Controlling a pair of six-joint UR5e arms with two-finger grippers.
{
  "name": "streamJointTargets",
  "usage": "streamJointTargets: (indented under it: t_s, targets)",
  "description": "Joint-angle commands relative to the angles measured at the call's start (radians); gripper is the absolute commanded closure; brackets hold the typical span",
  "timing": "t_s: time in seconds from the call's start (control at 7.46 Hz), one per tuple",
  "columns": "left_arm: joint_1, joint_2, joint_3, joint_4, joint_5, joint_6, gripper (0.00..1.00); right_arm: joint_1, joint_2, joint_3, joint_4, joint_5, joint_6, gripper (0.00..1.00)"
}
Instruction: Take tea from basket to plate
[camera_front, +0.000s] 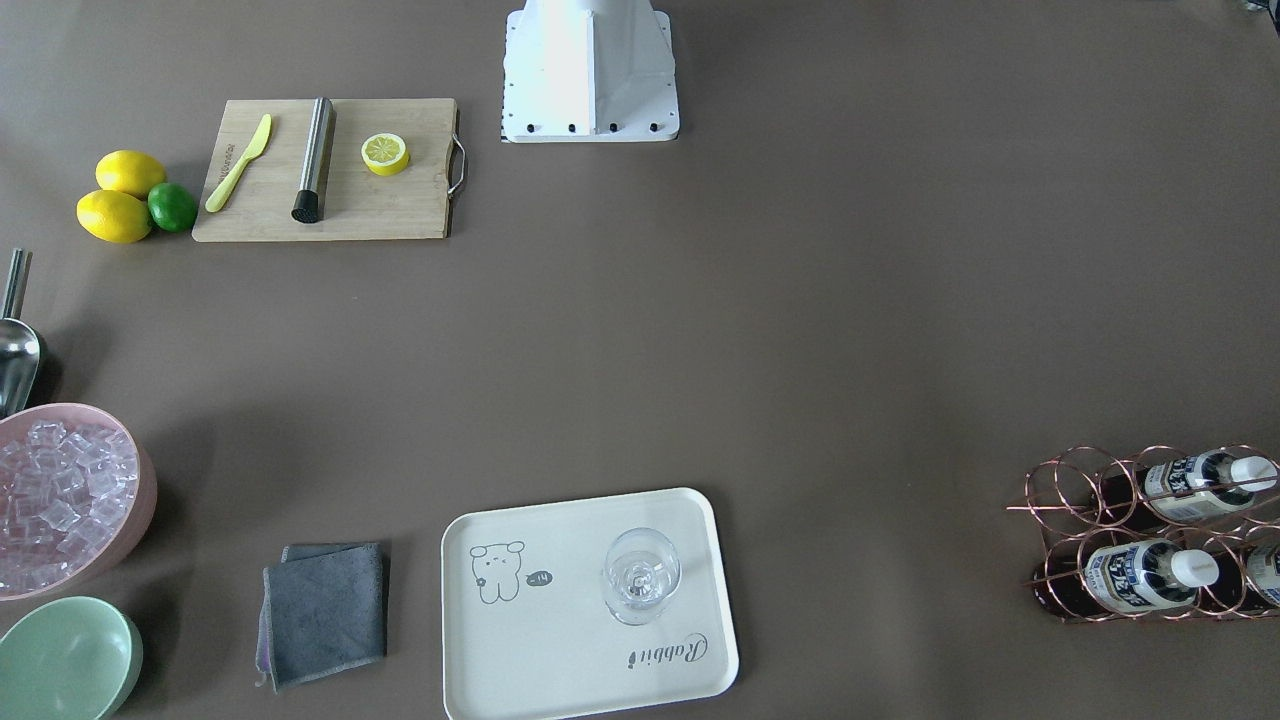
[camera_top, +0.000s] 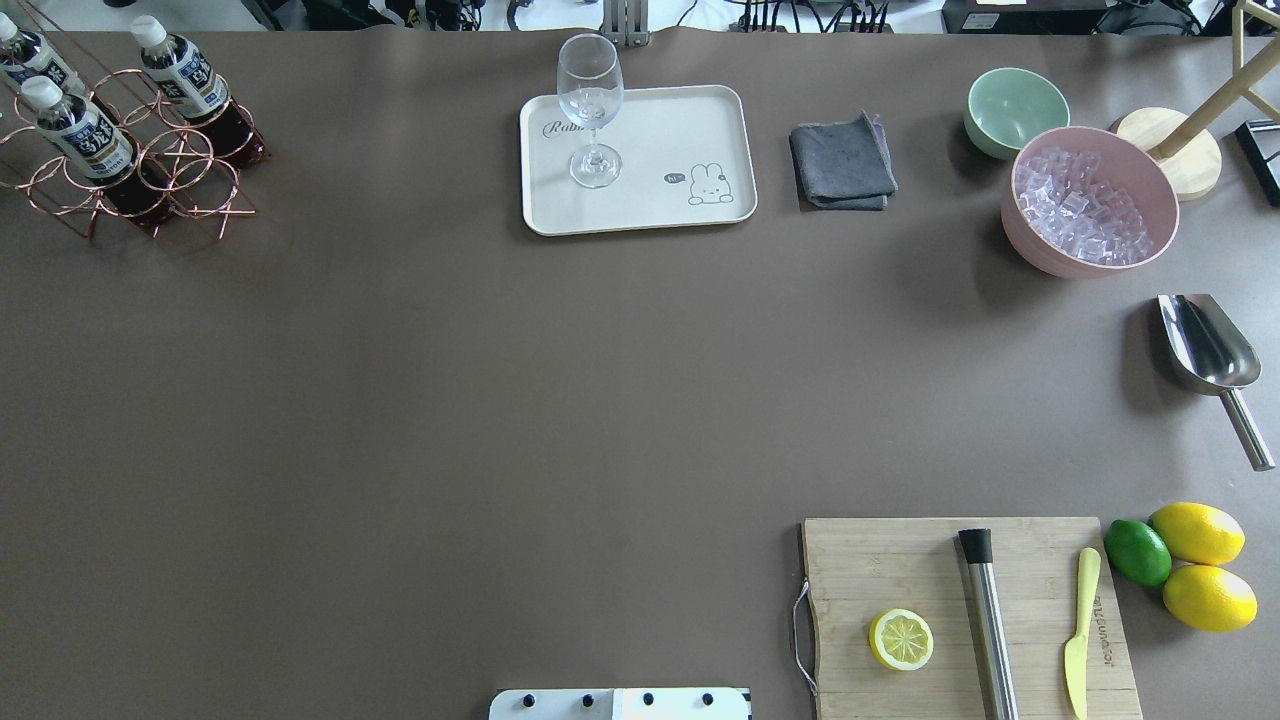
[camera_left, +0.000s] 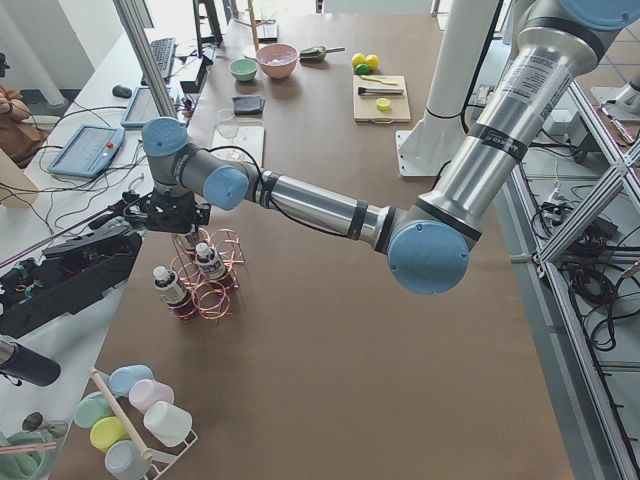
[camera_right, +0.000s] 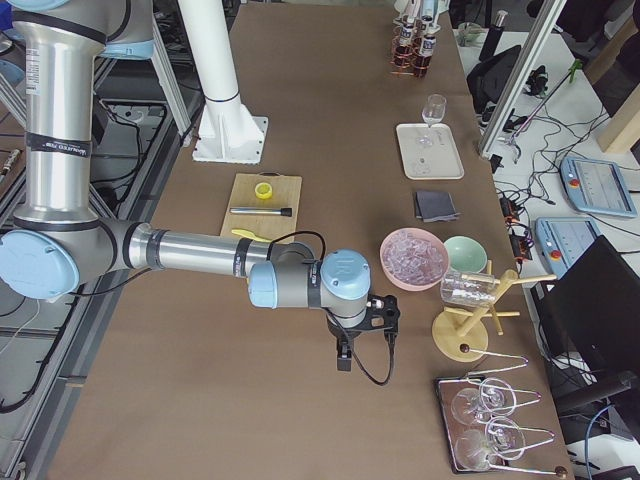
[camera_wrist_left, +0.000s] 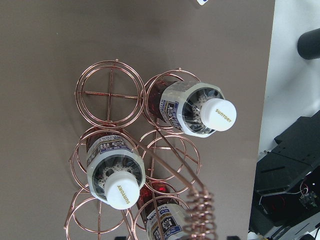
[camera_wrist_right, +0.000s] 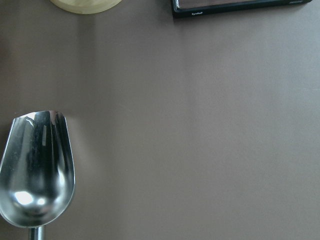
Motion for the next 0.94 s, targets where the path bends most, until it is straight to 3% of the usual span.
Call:
streamJointTargets:
  t_s: [0.0,0.13,0.4,0.54,0.8]
  targets:
    - [-0.005,0.002,-0.019,0.005,0.004,-0.007,0.89,0.0,0.0,-0.001,0.0,0.001,0.0,0.01]
    - [-0.005,0.016,-0.042,0.009,0.005,-0.01,1.0,0.0,0.0,0.001,0.0,0.003,0.0,0.01]
    - [-0.01,0.024,-0.129,0.065,0.017,-0.033,1.0,0.0,0.0,-0.001,0.0,-0.003,0.0,0.01]
    - [-0.002,0.019,-0.232,0.162,0.052,-0.057,1.0,0.0,0.0,-0.001,0.0,-0.007,0.0,0.01]
    - [0.131,0.018,-0.537,0.408,0.185,-0.204,1.0,0.0,0.0,-0.001,0.0,-0.007,0.0,0.01]
